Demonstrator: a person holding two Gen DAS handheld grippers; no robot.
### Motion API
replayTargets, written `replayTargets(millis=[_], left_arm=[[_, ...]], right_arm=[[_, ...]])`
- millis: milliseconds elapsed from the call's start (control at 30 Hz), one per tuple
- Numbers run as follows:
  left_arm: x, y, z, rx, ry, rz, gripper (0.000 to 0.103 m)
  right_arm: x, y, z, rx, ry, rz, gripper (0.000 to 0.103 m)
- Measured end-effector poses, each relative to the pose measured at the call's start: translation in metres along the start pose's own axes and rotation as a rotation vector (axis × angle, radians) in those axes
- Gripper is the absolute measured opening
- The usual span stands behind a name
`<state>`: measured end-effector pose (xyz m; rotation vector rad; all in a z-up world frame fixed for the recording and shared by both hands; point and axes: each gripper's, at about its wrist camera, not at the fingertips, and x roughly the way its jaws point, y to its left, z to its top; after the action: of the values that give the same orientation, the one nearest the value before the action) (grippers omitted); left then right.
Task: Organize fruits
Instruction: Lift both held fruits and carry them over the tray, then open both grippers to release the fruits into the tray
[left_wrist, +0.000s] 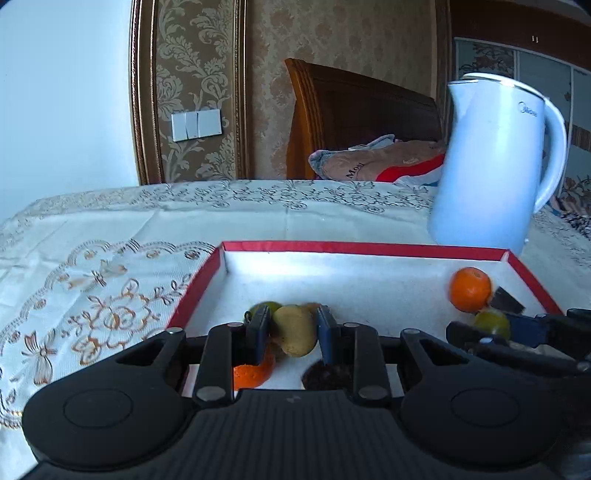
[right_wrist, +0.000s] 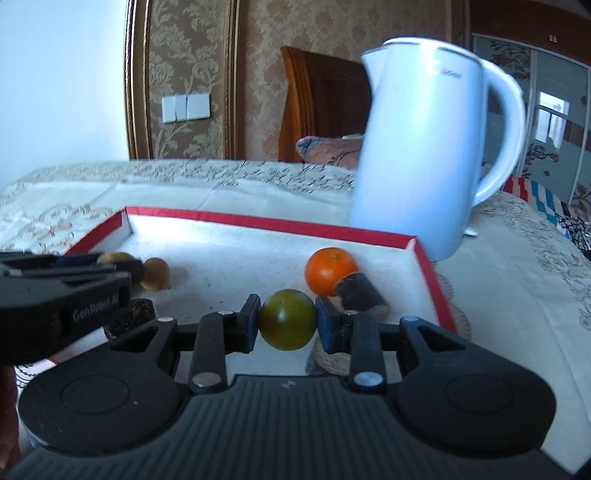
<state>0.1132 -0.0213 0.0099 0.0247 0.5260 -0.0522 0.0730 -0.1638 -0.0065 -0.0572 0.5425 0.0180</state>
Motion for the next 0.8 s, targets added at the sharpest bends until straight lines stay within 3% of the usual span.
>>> replayTargets(millis=[300, 400, 467, 800], left_arm=[[-0.001, 0.001, 0.000, -0.007, -0.003, 0.003, 0.027], [-0.005, 0.001, -0.001, -0.002, -0.005, 0.003, 0.027], [-0.007, 0.002, -0.001, -0.012, -0.004, 0.003, 0.027], [-0.022, 0.013, -0.003, -0.056, -0.009, 0.005, 0.027]], right_arm=[[0.016, 0.009, -0.001, -0.037, 0.031, 0.000, 0.033], [0.010, 0.008, -0.001, -0.025, 0.007, 0.008, 0.054], [0.003, 0.008, -0.002, -0.023, -0.021, -0.002, 0.075], [-0.018, -0.002, -0.006, 0.020, -0.069, -0.005, 0.077]])
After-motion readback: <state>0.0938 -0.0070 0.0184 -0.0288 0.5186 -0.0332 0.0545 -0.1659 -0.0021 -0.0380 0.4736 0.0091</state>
